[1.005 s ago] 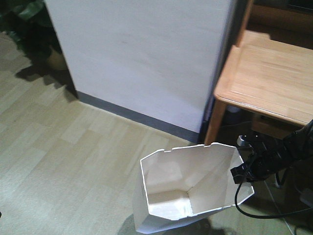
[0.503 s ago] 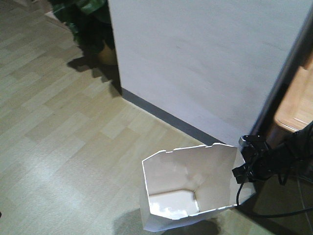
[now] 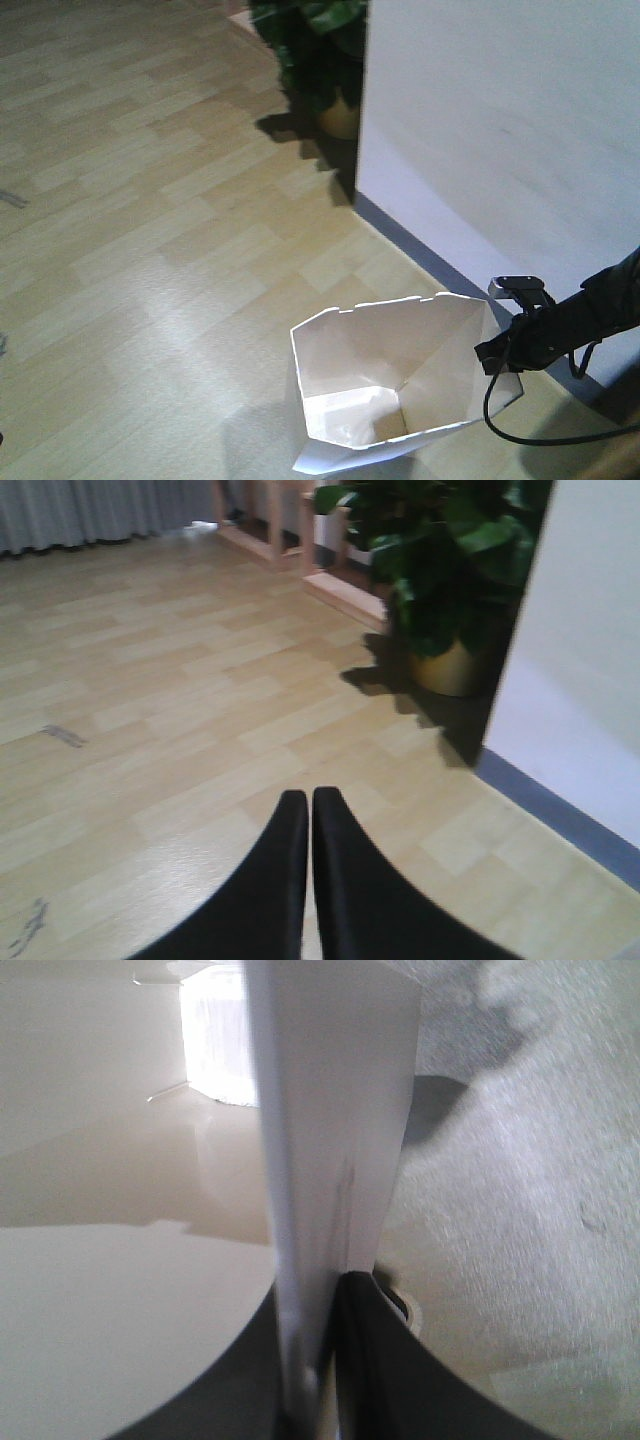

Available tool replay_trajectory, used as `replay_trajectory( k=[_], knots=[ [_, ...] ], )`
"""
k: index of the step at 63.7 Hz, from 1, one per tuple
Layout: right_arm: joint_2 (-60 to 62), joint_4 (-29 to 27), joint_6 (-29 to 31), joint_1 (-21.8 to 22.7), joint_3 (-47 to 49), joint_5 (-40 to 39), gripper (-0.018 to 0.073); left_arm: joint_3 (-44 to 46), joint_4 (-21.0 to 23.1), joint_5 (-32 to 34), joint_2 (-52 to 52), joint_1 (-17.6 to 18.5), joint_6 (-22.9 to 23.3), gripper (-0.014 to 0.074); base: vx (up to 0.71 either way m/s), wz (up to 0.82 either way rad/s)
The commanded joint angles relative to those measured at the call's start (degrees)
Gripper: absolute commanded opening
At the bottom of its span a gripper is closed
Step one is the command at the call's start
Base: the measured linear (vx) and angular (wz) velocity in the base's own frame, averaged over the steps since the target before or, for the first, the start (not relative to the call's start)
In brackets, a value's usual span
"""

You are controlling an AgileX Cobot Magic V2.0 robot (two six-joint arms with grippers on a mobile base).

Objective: Move trash bin to bedside with robot
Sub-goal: 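Turn the base toward the bed while holding the bin rim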

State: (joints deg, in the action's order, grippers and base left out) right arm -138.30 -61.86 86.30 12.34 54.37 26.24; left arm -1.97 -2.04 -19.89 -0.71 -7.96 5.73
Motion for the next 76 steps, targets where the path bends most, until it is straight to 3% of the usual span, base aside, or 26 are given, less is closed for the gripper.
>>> replay_trajectory(
  k=[1, 43, 76],
  knots=[
    [4.37, -2.44, 0.35, 0.13, 0.52, 10.92, -0.0005, -0.19, 0.13, 3.76, -0.81, 0.17, 0.25, -0.0006, 0.16, 0.62],
    [4.37, -2.44, 0.35, 0.13, 0.52, 10.92, -0.0005, -0.19, 0.13, 3.76, -0.81, 0.17, 0.25, -0.0006, 0.17, 0.59],
    [4.37, -2.44, 0.35, 0.13, 0.52, 10.92, -0.0005, -0.19, 0.13, 3.76, -0.81, 0.17, 0.25, -0.0006, 0.26, 0.28]
  ],
)
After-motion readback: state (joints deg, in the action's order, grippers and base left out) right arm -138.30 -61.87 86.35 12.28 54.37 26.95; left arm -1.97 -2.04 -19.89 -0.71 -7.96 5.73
